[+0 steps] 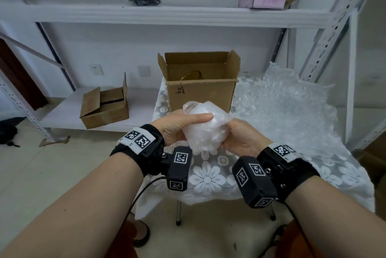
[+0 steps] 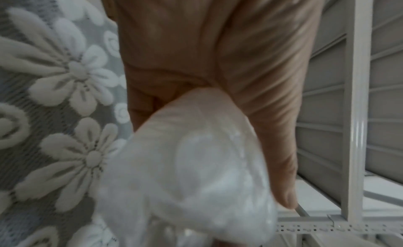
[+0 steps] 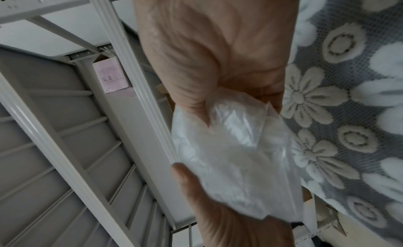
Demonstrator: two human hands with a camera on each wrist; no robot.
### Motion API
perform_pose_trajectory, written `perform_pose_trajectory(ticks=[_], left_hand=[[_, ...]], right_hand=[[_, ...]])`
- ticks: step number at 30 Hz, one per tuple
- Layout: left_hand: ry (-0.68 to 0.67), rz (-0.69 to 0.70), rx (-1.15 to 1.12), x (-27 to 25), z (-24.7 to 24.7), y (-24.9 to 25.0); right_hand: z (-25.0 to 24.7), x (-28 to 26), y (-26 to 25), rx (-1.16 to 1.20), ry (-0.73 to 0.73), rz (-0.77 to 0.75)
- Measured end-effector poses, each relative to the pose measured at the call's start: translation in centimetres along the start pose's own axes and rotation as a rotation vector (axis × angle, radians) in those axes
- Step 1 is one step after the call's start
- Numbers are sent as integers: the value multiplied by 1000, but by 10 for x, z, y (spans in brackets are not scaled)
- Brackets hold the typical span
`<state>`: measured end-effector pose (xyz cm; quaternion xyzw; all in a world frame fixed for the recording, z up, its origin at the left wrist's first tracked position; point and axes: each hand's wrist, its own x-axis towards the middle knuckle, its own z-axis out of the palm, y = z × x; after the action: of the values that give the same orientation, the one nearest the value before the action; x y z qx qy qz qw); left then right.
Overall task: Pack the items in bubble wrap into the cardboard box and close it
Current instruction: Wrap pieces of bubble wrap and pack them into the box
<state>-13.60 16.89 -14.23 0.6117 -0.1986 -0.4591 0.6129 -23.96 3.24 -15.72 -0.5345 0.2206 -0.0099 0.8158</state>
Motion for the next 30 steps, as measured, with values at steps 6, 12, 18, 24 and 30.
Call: perform_pose_trajectory(ticks=[6, 12, 18, 24, 30], left_hand=[[116, 133, 65, 14, -2, 28], [300, 299, 232, 30, -2, 53], [413, 407, 408, 52, 9, 88], [654, 381, 700, 74, -8, 93], [438, 72, 1180, 106, -4, 85]], right_hand=[[-2, 14, -33, 14, -81, -68], [-4, 23, -65, 97, -290, -175], [3, 38, -97, -66, -61, -401], [-2, 54, -137, -517, 291, -682], [-8, 92, -138, -1262, 416, -789]])
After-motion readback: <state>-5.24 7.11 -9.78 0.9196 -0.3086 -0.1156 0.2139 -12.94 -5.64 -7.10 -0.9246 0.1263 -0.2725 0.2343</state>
